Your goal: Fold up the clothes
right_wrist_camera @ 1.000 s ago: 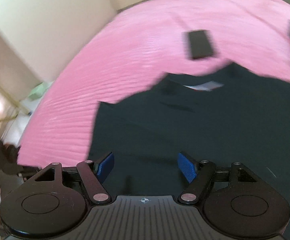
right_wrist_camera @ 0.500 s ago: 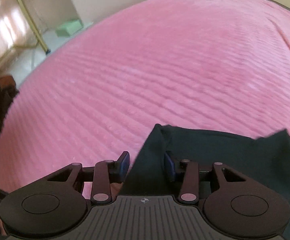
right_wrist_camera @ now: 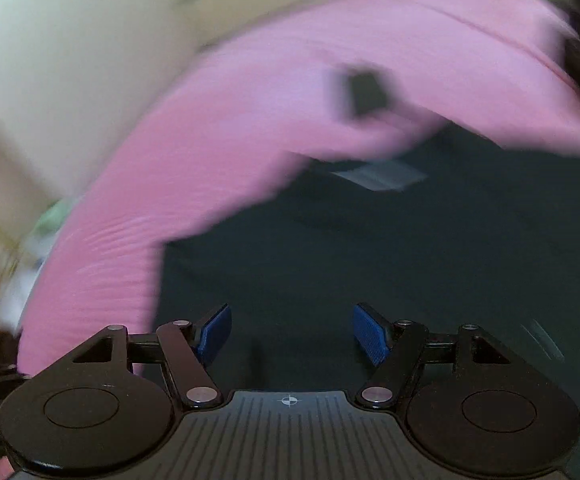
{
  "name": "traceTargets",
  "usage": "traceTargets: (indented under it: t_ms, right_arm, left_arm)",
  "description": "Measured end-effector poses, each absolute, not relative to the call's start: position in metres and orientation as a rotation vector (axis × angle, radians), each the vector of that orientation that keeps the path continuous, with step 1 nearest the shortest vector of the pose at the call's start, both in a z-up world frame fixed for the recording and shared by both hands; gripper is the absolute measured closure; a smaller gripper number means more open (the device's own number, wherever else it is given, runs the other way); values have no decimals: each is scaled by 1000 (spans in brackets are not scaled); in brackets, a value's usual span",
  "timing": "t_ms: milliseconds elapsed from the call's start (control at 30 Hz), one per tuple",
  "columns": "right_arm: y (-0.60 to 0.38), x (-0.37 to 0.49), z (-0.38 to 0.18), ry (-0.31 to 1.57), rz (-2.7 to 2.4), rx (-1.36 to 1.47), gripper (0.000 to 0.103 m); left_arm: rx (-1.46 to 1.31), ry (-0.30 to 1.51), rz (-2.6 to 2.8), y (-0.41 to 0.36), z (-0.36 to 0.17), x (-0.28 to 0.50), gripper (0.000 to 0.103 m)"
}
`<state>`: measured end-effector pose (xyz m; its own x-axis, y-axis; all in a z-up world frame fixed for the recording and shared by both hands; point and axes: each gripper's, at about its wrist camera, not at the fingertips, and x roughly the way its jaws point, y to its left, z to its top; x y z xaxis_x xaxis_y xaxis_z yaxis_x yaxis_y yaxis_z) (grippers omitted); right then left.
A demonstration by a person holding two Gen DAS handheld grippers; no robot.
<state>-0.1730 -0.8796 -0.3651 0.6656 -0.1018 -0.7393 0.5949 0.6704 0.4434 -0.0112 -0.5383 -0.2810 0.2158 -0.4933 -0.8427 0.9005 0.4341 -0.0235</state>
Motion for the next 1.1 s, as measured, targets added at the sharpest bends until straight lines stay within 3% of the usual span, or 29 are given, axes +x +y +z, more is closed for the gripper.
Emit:
traceTargets:
  t_ms: [133,433,533,867,900,933,967,1100]
  right_arm:
    - [-923,-288,-379,672,-668,950,33]
    - [-1015,-499,-342,461,-1129,1063,33]
    - [-1049,-550,-340,407,-1242,1081,33]
    - [-1111,-644,-363,98,-1340,1336,33]
    - [-1117,-653,-366,65,-1345,1362,47]
    - [-1122,-659,-366,45,-1349,1378,87]
    - [-1123,-655,-359,66,-1347,1353,96]
    - [-1113,-610,-299,145,-1279,1112,96]
  left_arm:
    - [618,902,-1114,-577,-285,-37,84]
    - [744,825,-1339,-692,-274,-130,82]
    - [788,793,-1419,-730,-273,-164,77]
    - [920,759,-1545,-804,-291,-240,75]
    - [931,755,-1547,-807,-291,-243,75]
    - [938,752,-1546,-809,-290,-246,75]
    - [938,750,-1544,-811,-289,-248,75]
    - [916,743,-1527,-807,-277,-242,74]
